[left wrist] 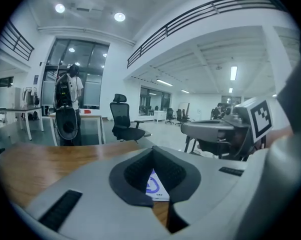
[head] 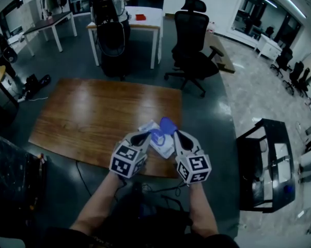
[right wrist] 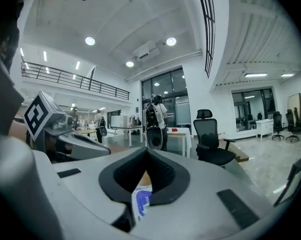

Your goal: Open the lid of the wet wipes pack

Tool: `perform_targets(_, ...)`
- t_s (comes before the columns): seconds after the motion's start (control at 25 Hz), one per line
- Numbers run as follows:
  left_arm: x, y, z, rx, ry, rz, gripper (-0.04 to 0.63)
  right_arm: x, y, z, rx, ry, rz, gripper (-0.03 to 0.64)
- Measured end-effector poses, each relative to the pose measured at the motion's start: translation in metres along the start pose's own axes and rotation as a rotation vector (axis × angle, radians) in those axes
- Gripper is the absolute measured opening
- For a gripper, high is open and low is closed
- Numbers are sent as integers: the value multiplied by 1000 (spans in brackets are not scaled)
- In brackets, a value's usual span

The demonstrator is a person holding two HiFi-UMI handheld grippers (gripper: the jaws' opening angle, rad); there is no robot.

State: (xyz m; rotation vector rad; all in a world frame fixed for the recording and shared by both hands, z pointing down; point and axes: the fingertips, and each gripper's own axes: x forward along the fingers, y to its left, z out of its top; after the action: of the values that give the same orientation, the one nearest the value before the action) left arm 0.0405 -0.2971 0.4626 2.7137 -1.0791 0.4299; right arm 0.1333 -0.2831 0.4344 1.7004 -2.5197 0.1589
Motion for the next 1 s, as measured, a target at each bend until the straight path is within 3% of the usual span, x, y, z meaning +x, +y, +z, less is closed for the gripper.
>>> perform_targets(0.36, -39, -50, 26, 35, -62, 34, 5, -63, 35, 36, -1, -77, 108, 11)
perform_targets(0.76, -71, -88, 51, 71, -149, 48, 5, -110, 54, 57, 40, -142, 149, 11)
perform_targets(1.0, -79, -103, 52, 58, -159, 45, 5, -123, 56, 57, 59, -156, 163, 9)
